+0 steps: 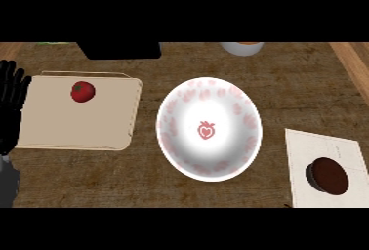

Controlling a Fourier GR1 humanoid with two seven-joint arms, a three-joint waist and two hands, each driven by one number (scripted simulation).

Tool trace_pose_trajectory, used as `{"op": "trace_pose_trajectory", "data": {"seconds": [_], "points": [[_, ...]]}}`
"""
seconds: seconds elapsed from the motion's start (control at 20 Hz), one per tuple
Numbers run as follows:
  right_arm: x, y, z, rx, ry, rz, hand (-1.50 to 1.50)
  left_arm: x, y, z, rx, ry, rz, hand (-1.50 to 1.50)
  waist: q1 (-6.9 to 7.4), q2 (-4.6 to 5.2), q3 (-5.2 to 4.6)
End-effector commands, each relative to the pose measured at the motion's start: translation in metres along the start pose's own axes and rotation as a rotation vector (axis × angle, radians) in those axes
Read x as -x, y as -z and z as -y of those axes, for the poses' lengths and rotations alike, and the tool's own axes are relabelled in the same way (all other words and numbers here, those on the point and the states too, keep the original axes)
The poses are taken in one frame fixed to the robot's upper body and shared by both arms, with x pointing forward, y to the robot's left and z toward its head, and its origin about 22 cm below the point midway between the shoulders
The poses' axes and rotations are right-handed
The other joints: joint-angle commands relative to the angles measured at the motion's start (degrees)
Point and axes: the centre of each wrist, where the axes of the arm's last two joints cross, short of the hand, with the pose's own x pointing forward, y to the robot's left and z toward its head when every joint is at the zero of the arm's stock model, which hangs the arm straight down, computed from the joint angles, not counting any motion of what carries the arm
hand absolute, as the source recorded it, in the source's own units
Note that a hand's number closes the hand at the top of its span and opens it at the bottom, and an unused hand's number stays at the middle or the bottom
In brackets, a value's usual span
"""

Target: Pick the sweet potato from the placemat and place it in the bowl

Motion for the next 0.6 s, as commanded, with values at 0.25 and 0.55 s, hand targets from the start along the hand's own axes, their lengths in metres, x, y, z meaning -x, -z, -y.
{"op": "trace_pose_trajectory", "data": {"seconds": [0.25,0.55], "points": [[-0.062,-0.014,0.045,0.037,0.159,0.027,1.5,-0.01,0.008,0.021,0.042,-0.009,0.031,0.0,2.89,0.48,-0.03],[-0.112,0.016,0.022,-0.051,0.142,-0.005,1.5,-0.012,0.016,0.019,0.074,-0.011,0.044,0.0,4.39,0.77,0.12]]}}
